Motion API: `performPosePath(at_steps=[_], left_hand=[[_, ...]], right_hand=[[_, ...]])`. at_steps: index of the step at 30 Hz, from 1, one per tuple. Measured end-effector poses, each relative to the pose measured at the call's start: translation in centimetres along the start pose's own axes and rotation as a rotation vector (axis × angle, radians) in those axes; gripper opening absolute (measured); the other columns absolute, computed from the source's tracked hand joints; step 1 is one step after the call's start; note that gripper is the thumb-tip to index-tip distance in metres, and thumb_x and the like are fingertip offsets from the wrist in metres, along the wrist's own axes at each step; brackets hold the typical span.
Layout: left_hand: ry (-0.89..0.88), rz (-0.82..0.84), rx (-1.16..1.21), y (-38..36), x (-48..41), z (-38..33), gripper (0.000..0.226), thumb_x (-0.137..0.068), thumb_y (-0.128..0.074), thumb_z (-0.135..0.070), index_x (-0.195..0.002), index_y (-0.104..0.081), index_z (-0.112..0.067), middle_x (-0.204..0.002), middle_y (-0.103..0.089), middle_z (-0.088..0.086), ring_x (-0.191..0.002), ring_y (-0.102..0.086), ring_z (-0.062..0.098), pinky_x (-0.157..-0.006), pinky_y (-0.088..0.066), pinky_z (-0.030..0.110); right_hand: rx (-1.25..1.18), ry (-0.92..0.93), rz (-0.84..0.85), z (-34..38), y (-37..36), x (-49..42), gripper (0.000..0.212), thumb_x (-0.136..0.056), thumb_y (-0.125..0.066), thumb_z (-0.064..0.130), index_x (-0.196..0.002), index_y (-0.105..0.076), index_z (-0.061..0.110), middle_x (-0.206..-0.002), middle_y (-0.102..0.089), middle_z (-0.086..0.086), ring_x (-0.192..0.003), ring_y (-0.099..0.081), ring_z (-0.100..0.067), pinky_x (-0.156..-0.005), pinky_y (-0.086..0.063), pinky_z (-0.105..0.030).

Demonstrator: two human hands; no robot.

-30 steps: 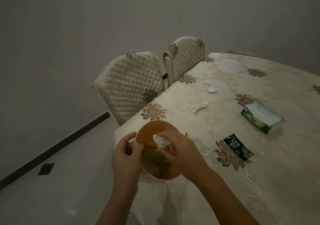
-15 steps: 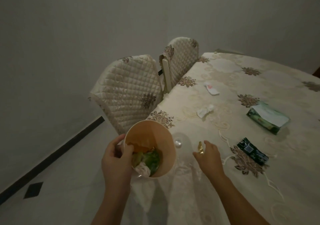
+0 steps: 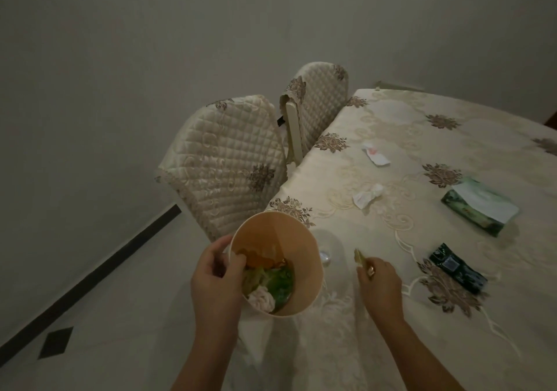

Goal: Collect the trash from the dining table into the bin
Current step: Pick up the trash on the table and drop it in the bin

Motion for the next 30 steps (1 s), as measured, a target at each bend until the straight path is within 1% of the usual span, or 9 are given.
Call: performPosePath(at_steps=[5, 8, 10, 12, 16, 19, 22, 27, 30], left_hand=[[0.018, 0.034, -0.012, -0.7, -0.1, 0.1, 0.02, -0.084, -0.062, -0.013, -0.098, -0.065, -0.027, -0.08, -0.058, 0.011, -0.078, -0.061, 0.025, -0.064, -0.052, 0.03], [0.01, 0.043, -0.002, -1.2, 0.0, 0.1, 0.024, -0.084, -0.061, -0.012, -0.088, -0.062, -0.035, -0.081, -0.056, 0.015, -0.079, -0.059, 0.028, -0.065, -0.053, 0.032], [0.0, 0.044, -0.002, -1.4, 0.1, 0.0, 0.024, -0.084, -0.061, -0.012, -0.086, -0.062, -0.036, -0.08, -0.057, 0.015, -0.078, -0.06, 0.028, -0.062, -0.052, 0.029], [-0.003, 0.047, 0.003, -1.6, 0.2, 0.0, 0.025, -0.084, -0.061, -0.012, -0.087, -0.062, -0.036, -0.079, -0.058, 0.011, -0.076, -0.059, 0.024, -0.059, -0.05, 0.026], [0.023, 0.015, 0.017, -1.6, 0.0, -0.1, 0.029, -0.083, -0.059, -0.006, -0.086, -0.062, -0.034, -0.074, -0.054, 0.005, -0.073, -0.056, 0.019, -0.059, -0.047, 0.025], [0.043, -0.022, 0.027, -1.7, -0.3, -0.1, 0.029, -0.082, -0.058, -0.004, -0.086, -0.062, -0.033, -0.075, -0.055, 0.005, -0.071, -0.056, 0.018, -0.06, -0.048, 0.026], [0.068, -0.066, 0.038, -1.9, -0.6, 0.0, 0.025, -0.083, -0.059, -0.005, -0.095, -0.065, -0.026, -0.075, -0.055, 0.005, -0.072, -0.057, 0.017, -0.061, -0.048, 0.026], [0.06, -0.11, 0.01, -1.9, -0.8, -0.4, 0.021, -0.085, -0.059, -0.008, -0.099, -0.063, -0.024, -0.074, -0.053, 0.006, -0.07, -0.057, 0.016, -0.061, -0.048, 0.026], [0.056, -0.128, -0.015, -1.8, -1.0, -0.7, 0.023, -0.084, -0.059, -0.009, -0.088, -0.062, -0.031, -0.073, -0.055, 0.006, -0.07, -0.059, 0.018, -0.064, -0.052, 0.032]], right_hand=[[-0.327, 0.303, -0.13, 8.0, 4.9, 2.2, 0.023, -0.08, -0.065, 0.011, -0.102, -0.061, 0.01, -0.085, -0.058, 0.0, -0.072, -0.053, -0.003, -0.063, -0.043, -0.01], [-0.264, 0.577, 0.081, 11.8, 5.3, 4.0, 0.028, -0.081, -0.062, 0.027, -0.108, -0.059, 0.018, -0.091, -0.061, 0.006, -0.08, -0.053, 0.004, -0.073, -0.044, -0.006], [-0.093, 0.657, 0.209, 12.5, 3.9, 4.7, 0.036, -0.083, -0.06, 0.028, -0.118, -0.054, 0.02, -0.111, -0.063, -0.001, -0.098, -0.055, -0.007, -0.087, -0.042, -0.014], [-0.016, 0.657, 0.261, 12.7, 2.9, 5.0, 0.044, -0.084, -0.058, 0.032, -0.125, -0.047, 0.02, -0.128, -0.056, -0.002, -0.114, -0.05, -0.017, -0.094, -0.034, -0.019], [-0.242, 0.648, 0.013, 12.0, 3.7, 3.8, 0.032, -0.081, -0.054, 0.03, -0.109, -0.058, 0.014, -0.104, -0.067, -0.008, -0.094, -0.059, -0.019, -0.082, -0.048, -0.028], [-0.297, 0.428, -0.08, 9.6, 3.8, 0.8, 0.027, -0.085, -0.059, 0.014, -0.112, -0.057, 0.012, -0.111, -0.063, -0.008, -0.101, -0.053, -0.014, -0.089, -0.044, -0.03], [-0.156, 0.265, 0.073, 6.8, 1.5, -1.7, 0.037, -0.087, -0.055, 0.012, -0.123, -0.048, 0.011, -0.128, -0.053, -0.011, -0.117, -0.047, -0.021, -0.099, -0.037, -0.032], [0.041, 0.182, 0.427, 3.2, -3.6, -2.4, 0.061, -0.087, -0.056, 0.024, -0.138, -0.025, 0.011, -0.148, -0.027, -0.011, -0.135, -0.024, -0.025, -0.111, -0.022, -0.036], [0.071, 0.25, 0.454, 2.5, -5.0, -2.0, 0.058, -0.085, -0.058, 0.023, -0.135, -0.032, 0.008, -0.143, -0.035, -0.014, -0.131, -0.029, -0.029, -0.108, -0.024, -0.037]])
Point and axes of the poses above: each hand's wrist, its own x-axis away from the middle knuckle, its own y-axis out of the back of the hand, z = x × y, the point moved 2 cm from there along -x, towards the middle knuckle
